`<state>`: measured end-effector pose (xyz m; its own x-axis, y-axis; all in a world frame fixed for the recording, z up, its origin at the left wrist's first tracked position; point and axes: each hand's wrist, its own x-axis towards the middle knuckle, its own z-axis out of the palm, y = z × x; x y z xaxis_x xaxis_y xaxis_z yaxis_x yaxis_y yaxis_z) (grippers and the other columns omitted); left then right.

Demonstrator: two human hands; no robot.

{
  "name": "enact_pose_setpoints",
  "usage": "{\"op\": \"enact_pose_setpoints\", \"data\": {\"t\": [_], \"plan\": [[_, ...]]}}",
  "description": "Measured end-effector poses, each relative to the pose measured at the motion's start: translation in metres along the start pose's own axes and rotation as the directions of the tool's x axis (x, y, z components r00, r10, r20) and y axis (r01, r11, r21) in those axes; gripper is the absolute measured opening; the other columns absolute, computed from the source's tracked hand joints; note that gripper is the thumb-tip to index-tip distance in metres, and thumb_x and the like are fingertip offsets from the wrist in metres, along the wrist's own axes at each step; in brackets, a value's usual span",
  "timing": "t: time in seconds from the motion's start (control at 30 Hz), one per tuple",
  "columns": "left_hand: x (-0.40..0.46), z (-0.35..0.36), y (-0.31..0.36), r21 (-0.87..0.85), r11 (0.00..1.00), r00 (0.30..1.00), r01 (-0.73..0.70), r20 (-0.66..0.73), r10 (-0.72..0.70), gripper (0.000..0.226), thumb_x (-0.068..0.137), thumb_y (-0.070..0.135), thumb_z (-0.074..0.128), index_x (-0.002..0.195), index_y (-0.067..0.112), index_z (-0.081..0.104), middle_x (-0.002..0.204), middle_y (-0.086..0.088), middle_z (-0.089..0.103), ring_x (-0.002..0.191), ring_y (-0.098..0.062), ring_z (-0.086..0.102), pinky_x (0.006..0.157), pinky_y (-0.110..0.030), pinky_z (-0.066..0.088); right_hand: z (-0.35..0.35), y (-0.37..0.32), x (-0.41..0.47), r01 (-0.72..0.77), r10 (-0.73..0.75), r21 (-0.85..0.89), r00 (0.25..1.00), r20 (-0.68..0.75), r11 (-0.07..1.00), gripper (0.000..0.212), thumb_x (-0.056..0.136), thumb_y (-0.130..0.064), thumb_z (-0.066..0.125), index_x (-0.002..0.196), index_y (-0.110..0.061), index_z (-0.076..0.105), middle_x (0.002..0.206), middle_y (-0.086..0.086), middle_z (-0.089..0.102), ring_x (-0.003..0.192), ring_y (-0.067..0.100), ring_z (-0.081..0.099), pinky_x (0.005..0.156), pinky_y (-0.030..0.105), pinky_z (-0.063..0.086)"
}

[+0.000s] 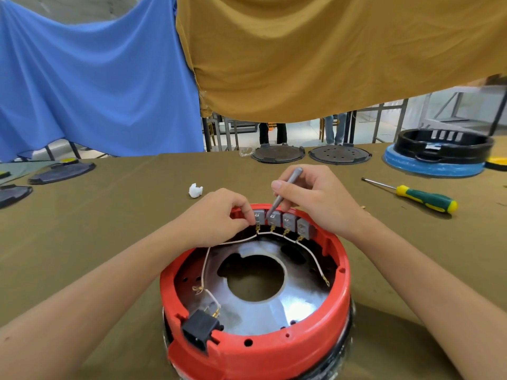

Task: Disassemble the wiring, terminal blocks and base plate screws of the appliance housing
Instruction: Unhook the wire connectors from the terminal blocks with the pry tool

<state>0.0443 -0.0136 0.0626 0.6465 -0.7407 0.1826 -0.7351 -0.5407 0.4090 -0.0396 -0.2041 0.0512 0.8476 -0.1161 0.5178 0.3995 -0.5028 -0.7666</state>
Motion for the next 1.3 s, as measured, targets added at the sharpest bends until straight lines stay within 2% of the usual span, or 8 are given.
{"op": "enact_pose_setpoints", "data": {"t": [0.1, 0.2, 0.4, 0.57, 0.77, 0.9, 1.0, 1.3], "plan": [[-0.002, -0.009, 0.001, 0.068, 0.995, 0.995, 0.068, 0.075, -0.073, 0.019, 0.094, 0.014, 0.056, 0.093, 0.023, 0.074, 0.084, 0.007, 0.069, 0.070, -0.002, 0.059, 0.067, -0.016, 0.047, 0.002, 0.000, -0.002, 0.008, -0.007, -0.056, 1.000, 0.019, 0.998, 0.019, 0.096, -0.020, 0.065, 0.081, -0.009, 0.067, 0.069, 0.008, 0.071, 0.063, 0.017, 0.067, 0.068, 0.036, 0.055], [-0.005, -0.023, 0.003, 0.170, 0.982, 0.978, 0.079, 0.179, -0.110, 0.012, 0.093, 0.029, 0.059, 0.091, 0.028, 0.071, 0.093, 0.005, 0.070, 0.088, -0.014, 0.064, 0.082, -0.030, 0.052, 0.000, 0.001, -0.001, 0.003, -0.002, -0.070, 1.000, 0.013, 0.998, 0.019, 0.097, -0.021, 0.063, 0.082, -0.009, 0.067, 0.072, 0.009, 0.072, 0.067, 0.020, 0.070, 0.072, 0.041, 0.055], [-0.004, -0.018, 0.005, 0.053, 0.991, 0.989, -0.123, 0.089, 0.118, 0.008, 0.083, 0.022, 0.071, 0.082, 0.027, 0.065, 0.115, 0.007, 0.058, 0.108, -0.006, 0.057, 0.099, -0.023, 0.040, 0.000, 0.003, -0.002, 0.002, 0.001, -0.113, 1.000, 0.028, 0.994, 0.022, 0.097, -0.025, 0.063, 0.080, -0.013, 0.067, 0.070, 0.004, 0.072, 0.064, 0.012, 0.067, 0.068, 0.031, 0.053], [-0.003, 0.002, -0.001, 0.115, 0.965, 0.971, -0.235, 0.071, 0.228, 0.020, 0.078, 0.028, 0.078, 0.085, 0.024, 0.060, 0.108, 0.009, 0.052, 0.095, -0.006, 0.052, 0.089, -0.023, 0.041, -0.001, 0.005, -0.003, 0.010, -0.007, -0.128, 1.000, 0.029, 0.992, 0.021, 0.097, -0.027, 0.063, 0.080, -0.016, 0.067, 0.068, 0.001, 0.071, 0.065, 0.012, 0.067, 0.069, 0.033, 0.054], [-0.002, 0.002, -0.003, 0.134, 0.959, 0.968, -0.249, 0.018, 0.249, 0.004, 0.083, 0.029, 0.077, 0.083, 0.025, 0.077, 0.115, 0.010, 0.057, 0.099, -0.002, 0.056, 0.096, -0.028, 0.043, 0.002, 0.002, -0.003, 0.025, -0.020, -0.140, 0.999, 0.039, 0.990, 0.022, 0.097, -0.027, 0.063, 0.081, -0.013, 0.067, 0.069, 0.001, 0.071, 0.067, 0.016, 0.069, 0.072, 0.041, 0.057], [0.000, 0.002, -0.003, 0.110, 0.962, 0.968, -0.251, 0.059, 0.246, 0.003, 0.084, 0.029, 0.076, 0.083, 0.027, 0.078, 0.114, 0.009, 0.055, 0.093, 0.000, 0.055, 0.094, -0.030, 0.044, 0.002, 0.000, -0.004, 0.022, -0.013, -0.146, 0.998, 0.065, 0.989, 0.020, 0.097, -0.026, 0.064, 0.083, -0.013, 0.068, 0.070, 0.001, 0.072, 0.068, 0.013, 0.069, 0.071, 0.035, 0.056], [0.001, 0.003, -0.003, 0.110, 0.963, 0.968, -0.246, 0.074, 0.239, 0.003, 0.085, 0.029, 0.074, 0.082, 0.029, 0.075, 0.110, 0.011, 0.052, 0.093, -0.001, 0.054, 0.092, -0.030, 0.043, 0.001, -0.002, -0.005, 0.030, -0.015, -0.176, 0.996, 0.088, 0.984, 0.018, 0.097, -0.025, 0.064, 0.083, -0.015, 0.068, 0.072, 0.001, 0.072, 0.072, 0.019, 0.069, 0.075, 0.045, 0.056], [0.009, 0.007, -0.001, 0.146, 0.968, 0.978, -0.205, 0.065, 0.197, 0.010, 0.080, 0.027, 0.073, 0.070, 0.031, 0.071, 0.097, 0.019, 0.049, 0.090, 0.003, 0.051, 0.076, -0.011, 0.037, -0.002, -0.002, -0.006, 0.062, -0.034, -0.214, 0.991, 0.132, 0.975, 0.017, 0.096, -0.026, 0.065, 0.081, -0.018, 0.069, 0.072, 0.002, 0.070, 0.072, 0.023, 0.066, 0.073, 0.047, 0.054]]}}
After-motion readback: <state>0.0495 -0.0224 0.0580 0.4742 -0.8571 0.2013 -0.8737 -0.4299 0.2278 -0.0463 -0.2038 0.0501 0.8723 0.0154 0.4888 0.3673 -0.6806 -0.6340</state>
